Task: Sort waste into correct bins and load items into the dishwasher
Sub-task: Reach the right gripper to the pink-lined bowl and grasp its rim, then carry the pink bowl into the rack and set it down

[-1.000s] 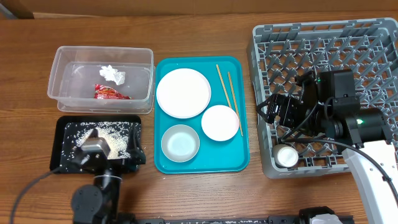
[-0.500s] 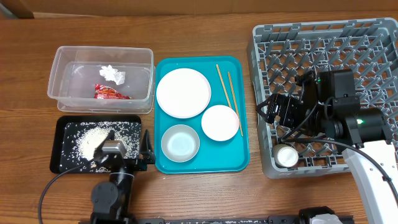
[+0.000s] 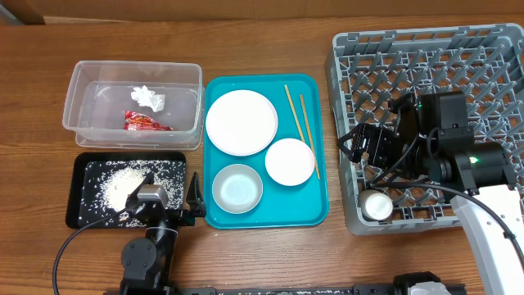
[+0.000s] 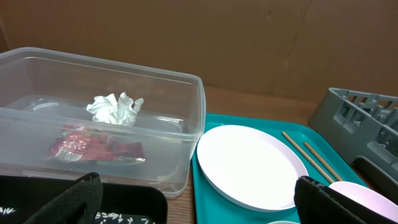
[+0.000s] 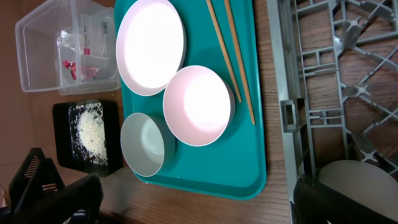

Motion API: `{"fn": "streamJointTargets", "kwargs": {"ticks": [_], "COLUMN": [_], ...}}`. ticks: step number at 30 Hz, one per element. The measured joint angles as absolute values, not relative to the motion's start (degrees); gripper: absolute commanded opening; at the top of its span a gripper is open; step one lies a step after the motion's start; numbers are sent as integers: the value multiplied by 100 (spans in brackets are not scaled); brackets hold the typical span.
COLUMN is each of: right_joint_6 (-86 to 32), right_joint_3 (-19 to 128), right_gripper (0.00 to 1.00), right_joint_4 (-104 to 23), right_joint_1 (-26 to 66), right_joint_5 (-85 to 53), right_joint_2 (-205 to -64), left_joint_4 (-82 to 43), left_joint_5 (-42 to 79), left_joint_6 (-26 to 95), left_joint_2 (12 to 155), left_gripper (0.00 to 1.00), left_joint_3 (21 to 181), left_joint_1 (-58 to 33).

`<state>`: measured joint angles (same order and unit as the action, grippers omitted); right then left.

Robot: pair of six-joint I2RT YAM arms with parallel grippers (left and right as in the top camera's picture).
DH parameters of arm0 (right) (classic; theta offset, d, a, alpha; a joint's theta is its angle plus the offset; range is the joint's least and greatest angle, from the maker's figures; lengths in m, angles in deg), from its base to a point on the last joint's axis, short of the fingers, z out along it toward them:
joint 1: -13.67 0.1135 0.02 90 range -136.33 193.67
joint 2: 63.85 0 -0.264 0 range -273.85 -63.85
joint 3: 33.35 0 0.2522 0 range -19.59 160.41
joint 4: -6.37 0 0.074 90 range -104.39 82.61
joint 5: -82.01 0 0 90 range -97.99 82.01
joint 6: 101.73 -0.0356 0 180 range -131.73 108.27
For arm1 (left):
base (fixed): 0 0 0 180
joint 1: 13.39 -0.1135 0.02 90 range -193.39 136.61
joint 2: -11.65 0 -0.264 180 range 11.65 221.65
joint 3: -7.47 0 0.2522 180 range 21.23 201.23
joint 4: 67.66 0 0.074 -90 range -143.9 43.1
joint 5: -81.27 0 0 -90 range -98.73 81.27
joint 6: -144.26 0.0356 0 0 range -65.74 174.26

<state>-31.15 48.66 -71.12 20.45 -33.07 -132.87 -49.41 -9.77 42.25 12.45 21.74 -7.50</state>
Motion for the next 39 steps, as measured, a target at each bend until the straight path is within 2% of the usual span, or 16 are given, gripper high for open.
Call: {"fn": "streamJointTargets", "kwargs": {"ticks": [7,8,9,11,14,16,17,20,24,28,32,33,35,36,39], "right_joint_6": [-3288,-3356,-3402,-3423,-3380,-3428,-3496,-3788,-4053,-3996,-3843,-3821,-3719,-3743,-3745], "right_joint_3": [4866,4866,4866,4866,4866,4866,4866,4864,4848,4846,4844,4844,4842,4840,4833], "right_gripper": [100,91,87,84,87,98,100,100,96,81,73,62,13,5,4], "right_joint_4": [-6753,-6563,-6436,-6357,-6480,-6587,-6609,-6657,-6447,-6054,-5909,-5898,-5866,-5853,-5940], "right_joint_1": [2045,2045,2045,2128,2734,3540,3934,4769,4878,4683,4587,4587,4589,4592,4592], "right_joint_5": [-3336,-3382,-3449,-3657,-3672,-3227,-2927,-1906,-1026,-626,-575,-567,-560,-571,-586], "right_joint_2": [-13287,-13289,-13287,-13289,-13348,-13501,-13608,-14104,-14830,-15684,-16345,-16487,-16742,-16852,-16948], "left_joint_4": [-4941,-4941,-4941,-4943,-4941,-4941,-4941,-4939,-4941,-4943,-4943,-4941,-4943,-4941,-4943], "left_joint_5": [-977,-977,-977,-977,-975,-975,-975,-975,-975,-975,-975,-975,-975,-975,-975], "left_joint_6": [4225,4225,4225,4225,4225,4225,4225,4225,4225,4225,4225,4225,4225,4225,4225], "left_joint_2": [1245,1245,1245,1245,1245,1245,1245,1245,1245,1245,1245,1245,1245,1245,1245], "left_gripper": [100,100,100,100,100,100,100,100,100,100,100,100,100,100,100], "left_joint_3": [2174,2174,2174,2174,2174,2174,2174,2174,2174,2174,2174,2174,2174,2174,2174], "left_joint_1": [-750,-750,-750,-750,-750,-750,-750,-750,-750,-750,-750,-750,-750,-750,-750]}}
